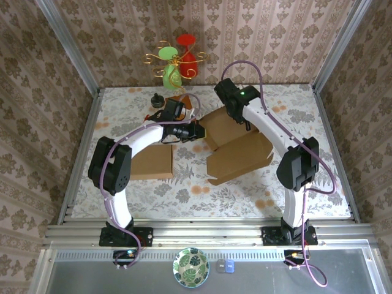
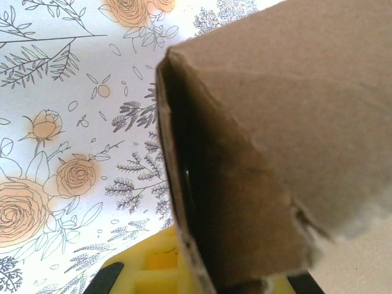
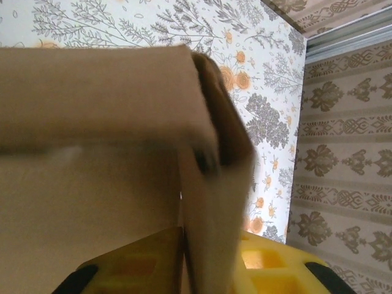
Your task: Fold the paper box
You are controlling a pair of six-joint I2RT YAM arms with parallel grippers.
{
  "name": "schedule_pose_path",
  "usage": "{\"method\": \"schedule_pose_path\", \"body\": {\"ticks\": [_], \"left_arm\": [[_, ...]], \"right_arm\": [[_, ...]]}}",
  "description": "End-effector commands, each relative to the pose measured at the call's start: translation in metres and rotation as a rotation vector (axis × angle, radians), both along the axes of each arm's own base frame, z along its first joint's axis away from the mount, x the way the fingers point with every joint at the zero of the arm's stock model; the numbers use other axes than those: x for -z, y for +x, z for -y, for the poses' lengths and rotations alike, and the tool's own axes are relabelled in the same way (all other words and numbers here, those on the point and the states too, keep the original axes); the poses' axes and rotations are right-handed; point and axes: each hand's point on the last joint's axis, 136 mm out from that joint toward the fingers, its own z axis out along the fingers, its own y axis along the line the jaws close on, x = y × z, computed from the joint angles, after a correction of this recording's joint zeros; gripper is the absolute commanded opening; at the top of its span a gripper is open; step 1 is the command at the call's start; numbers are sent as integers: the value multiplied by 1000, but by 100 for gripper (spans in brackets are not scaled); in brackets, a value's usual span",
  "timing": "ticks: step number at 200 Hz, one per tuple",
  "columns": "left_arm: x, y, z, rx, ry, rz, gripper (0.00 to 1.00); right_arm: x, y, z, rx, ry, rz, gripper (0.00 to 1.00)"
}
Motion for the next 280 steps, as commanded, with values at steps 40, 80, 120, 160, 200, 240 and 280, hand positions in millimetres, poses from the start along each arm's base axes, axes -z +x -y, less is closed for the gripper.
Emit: {"method": "schedule_pose_path", "body": {"ticks": [40, 80, 120, 160, 200, 240, 280], "left_arm": [[-18, 7, 5, 11, -5, 46, 0], [-16, 7, 6, 7, 1, 40, 0], [-6, 11, 0, -34, 71, 35, 0], [26, 11, -11, -116, 208, 9, 1], [60, 8, -11, -155, 259, -17, 11], [89, 4, -12, -198, 287, -48, 17], [103, 2, -9, -206, 291, -65, 18]], "right_arm": [[-8, 1, 15, 58, -101, 19, 0], [-5, 1, 13, 57, -108, 24, 0], [4, -5, 5, 62, 4, 42, 0], [23, -20, -4, 111, 127, 88, 0], [54, -31, -8, 143, 127, 34, 0], [67, -36, -13, 147, 123, 25, 0], [71, -37, -16, 144, 109, 19, 0]]}}
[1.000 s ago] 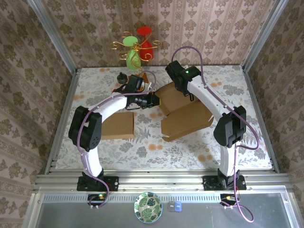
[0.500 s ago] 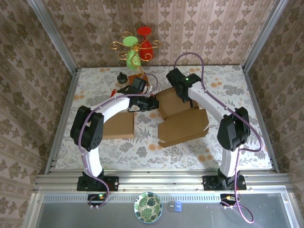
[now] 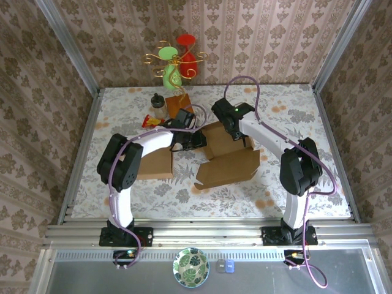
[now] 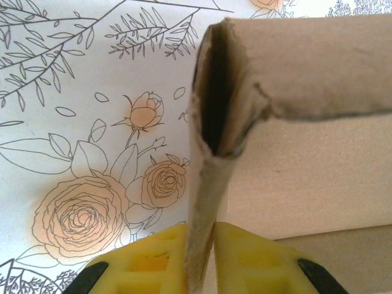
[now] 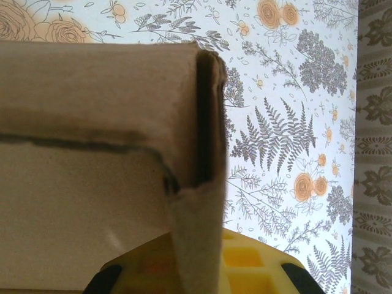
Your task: Fold the paper box
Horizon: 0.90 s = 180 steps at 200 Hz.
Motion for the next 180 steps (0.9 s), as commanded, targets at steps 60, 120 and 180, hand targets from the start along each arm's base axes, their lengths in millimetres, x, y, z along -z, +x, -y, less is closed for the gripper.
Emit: {"method": "schedule_pose_path", "body": {"ticks": [60, 120, 180], "left_arm": [[33, -7, 0, -36, 70, -48, 21], [37, -10, -6, -56, 137, -59, 20], [40, -21, -25, -107, 332, -85, 23]], "right_arm": [[4, -2, -5, 14, -11, 15, 0], [4, -3, -5, 15, -16, 19, 0], [7, -4, -6, 21, -27, 19, 0]]}}
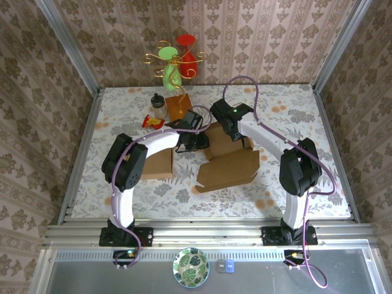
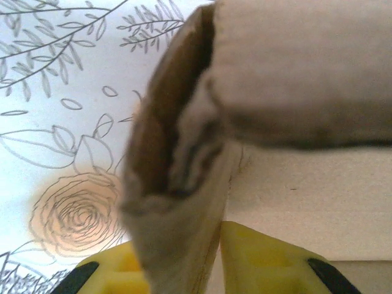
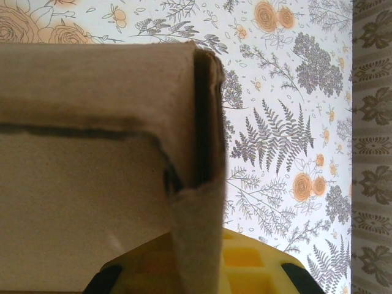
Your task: Fold the paper box
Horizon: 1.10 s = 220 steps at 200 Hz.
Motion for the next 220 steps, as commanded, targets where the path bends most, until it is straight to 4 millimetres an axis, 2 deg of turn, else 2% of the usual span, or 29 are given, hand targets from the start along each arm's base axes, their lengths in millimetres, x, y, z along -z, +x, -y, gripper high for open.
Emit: {"method": "schedule_pose_path", "body": {"ticks": [1, 41, 77, 96, 114, 132, 164, 178, 220], "left_arm": [[31, -17, -31, -62, 198, -91, 23], [30, -21, -38, -97, 281, -88, 18], [30, -20, -35, -118, 307, -79, 5], [29, -18, -34, -124, 305, -74, 4], [26, -16, -30, -117, 285, -60, 10], [18, -13, -25, -105, 261, -34, 22], [-13, -8, -16, -86, 197, 35, 35], [-26, -8, -15, -84, 173, 55, 45], [-50, -15, -12, -62, 96, 52, 53]], "right_arm": [[8, -3, -1, 20, -19, 1, 0], [10, -4, -3, 22, -16, 1, 0], [13, -4, -5, 20, -8, -1, 0], [13, -4, -5, 18, -6, -3, 0], [14, -5, -6, 15, -3, -6, 0], [17, -5, -6, 13, -1, -11, 0], [21, -5, -8, 8, 26, -6, 0], [23, -4, -7, 13, 61, -1, 0], [35, -5, -6, 30, 127, -26, 0]]}}
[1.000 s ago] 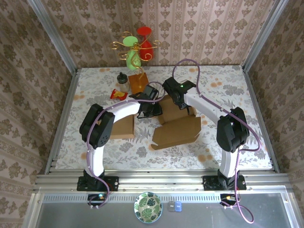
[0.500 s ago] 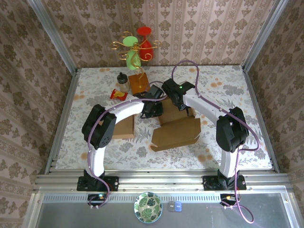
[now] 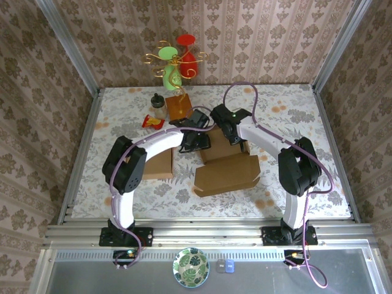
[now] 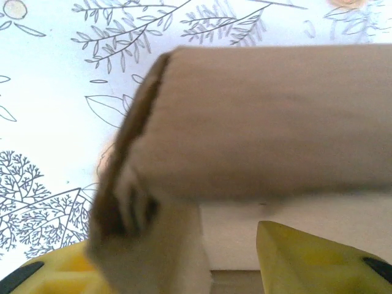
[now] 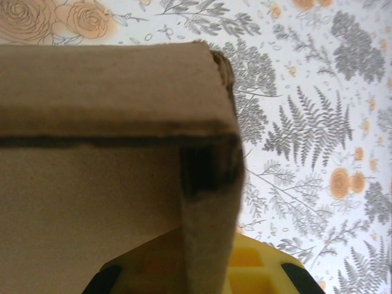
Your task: Fold the paper box
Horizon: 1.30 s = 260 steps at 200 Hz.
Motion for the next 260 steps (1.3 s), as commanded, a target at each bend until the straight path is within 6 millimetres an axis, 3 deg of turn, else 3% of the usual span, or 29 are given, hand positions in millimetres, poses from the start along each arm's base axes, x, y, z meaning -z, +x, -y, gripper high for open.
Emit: {"method": "schedule_pose_path", "body": {"ticks": [1, 50, 84, 122, 154, 189, 221, 260], "left_arm": [[-33, -6, 2, 28, -64, 28, 53], [-53, -13, 2, 41, -136, 15, 57], [-70, -10, -10, 44, -116, 63, 57], [-98, -5, -24, 58, -127, 164, 55], [-107, -8, -38, 79, -129, 213, 53], [-95, -21, -49, 81, -176, 182, 48], [-64, -41, -56, 68, -182, 91, 42], [-31, -60, -32, 70, -274, -10, 36]], "right_arm": [[3, -2, 0, 19, 55, -3, 0], [25, -8, 12, 96, 113, -84, 0], [38, -14, 24, 172, 160, -135, 0], [61, -30, 47, 338, 255, -227, 0], [85, -51, 66, 557, 430, -287, 0], [96, -68, 75, 770, 609, -301, 0], [106, -82, 69, 936, 730, -309, 0], [115, -100, 55, 1116, 832, -310, 0]]}}
